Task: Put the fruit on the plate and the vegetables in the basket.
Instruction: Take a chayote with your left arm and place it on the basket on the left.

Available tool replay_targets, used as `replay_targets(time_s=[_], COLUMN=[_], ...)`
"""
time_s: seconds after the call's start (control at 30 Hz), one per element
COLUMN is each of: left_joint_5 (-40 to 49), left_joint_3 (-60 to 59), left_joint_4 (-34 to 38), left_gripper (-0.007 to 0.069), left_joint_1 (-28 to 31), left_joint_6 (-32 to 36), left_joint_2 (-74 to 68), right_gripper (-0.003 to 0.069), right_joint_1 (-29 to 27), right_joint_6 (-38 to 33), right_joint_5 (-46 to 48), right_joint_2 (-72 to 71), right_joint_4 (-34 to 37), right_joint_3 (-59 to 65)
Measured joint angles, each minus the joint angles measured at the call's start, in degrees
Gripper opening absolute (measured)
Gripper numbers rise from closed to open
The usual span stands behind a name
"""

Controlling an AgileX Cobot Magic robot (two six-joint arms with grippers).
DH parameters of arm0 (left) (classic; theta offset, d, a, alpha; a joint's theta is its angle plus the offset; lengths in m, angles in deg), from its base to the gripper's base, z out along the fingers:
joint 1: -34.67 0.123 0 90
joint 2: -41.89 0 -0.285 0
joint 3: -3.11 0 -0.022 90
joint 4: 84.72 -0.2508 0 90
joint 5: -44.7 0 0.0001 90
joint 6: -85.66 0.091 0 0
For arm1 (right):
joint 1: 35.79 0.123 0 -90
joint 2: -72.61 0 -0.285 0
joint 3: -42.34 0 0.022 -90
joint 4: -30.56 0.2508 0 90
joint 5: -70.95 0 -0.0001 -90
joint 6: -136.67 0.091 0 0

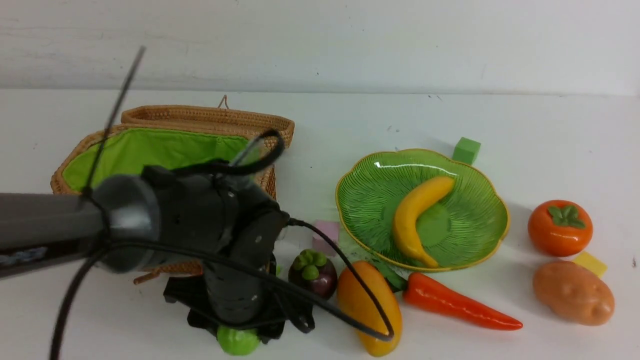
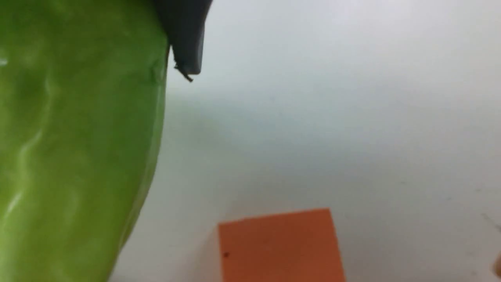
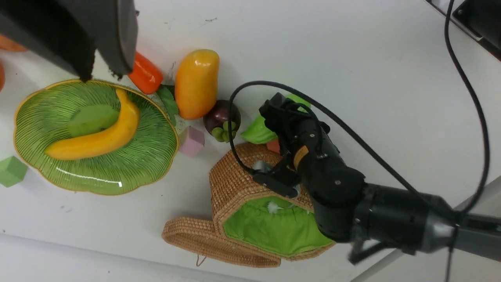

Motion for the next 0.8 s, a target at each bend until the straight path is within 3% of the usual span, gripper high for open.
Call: replay_targets(time_s=[0.1, 0.2, 0.23, 0.33, 0.43, 0.5, 0.6, 0.77, 0.8], left_joint_5=[2.24, 5.68, 5.8, 5.66, 1.61, -0.25, -4.4, -10.29, -12.86], left_joint_3=[0.0, 0.0, 0.0, -0.06, -0.06, -0.06, -0.06, -0.1, -0.01], left_joint_4=[2.5, 8.03, 8.34, 10.85, 6.54, 3.34, -6.47, -9.87, -9.99], left_gripper=[0.0427, 0.0427, 0.0427, 0.0427, 0.0427, 0.0427, 0.0427, 0.0427, 0.0427], left_joint_1=[0.0, 0.0, 0.0, 0.0, 1.36, 2.46, 8.96, 17.21, 19.72], left_joint_6=[3.92, 15.74, 16.61, 33.39, 40.49, 41.69, 46.3, 56.45, 61.69], left_joint_2=[5.07, 11.93, 12.33, 19.61, 23.79, 24.66, 24.54, 21.13, 19.29], right_gripper=[0.0097, 0.0097, 0.0097, 0.0097, 0.0097, 0.0097, 0.0097, 0.0097, 0.0097], right_joint_1=[0.0, 0.0, 0.0, 0.0, 0.0, 0.0, 0.0, 0.0, 0.0], right_joint_6=[0.0, -0.2, -0.2, -2.26, -5.47, -7.07, -14.89, -23.41, -26.42], right_joint_5=[0.0, -0.61, -0.72, -3.43, -7.43, -8.5, -10.25, -10.25, -10.25], right_joint_2=[0.0, 0.0, 0.0, 0.0, 0.07, 0.25, 1.72, 3.57, 4.07], right_joint_4=[0.06, 0.12, 0.12, 1.42, 4.01, 5.55, 12.75, 21.22, 24.16], right_joint_3=[0.0, 0.0, 0.0, 0.0, 0.0, 0.0, 0.0, 0.0, 0.0])
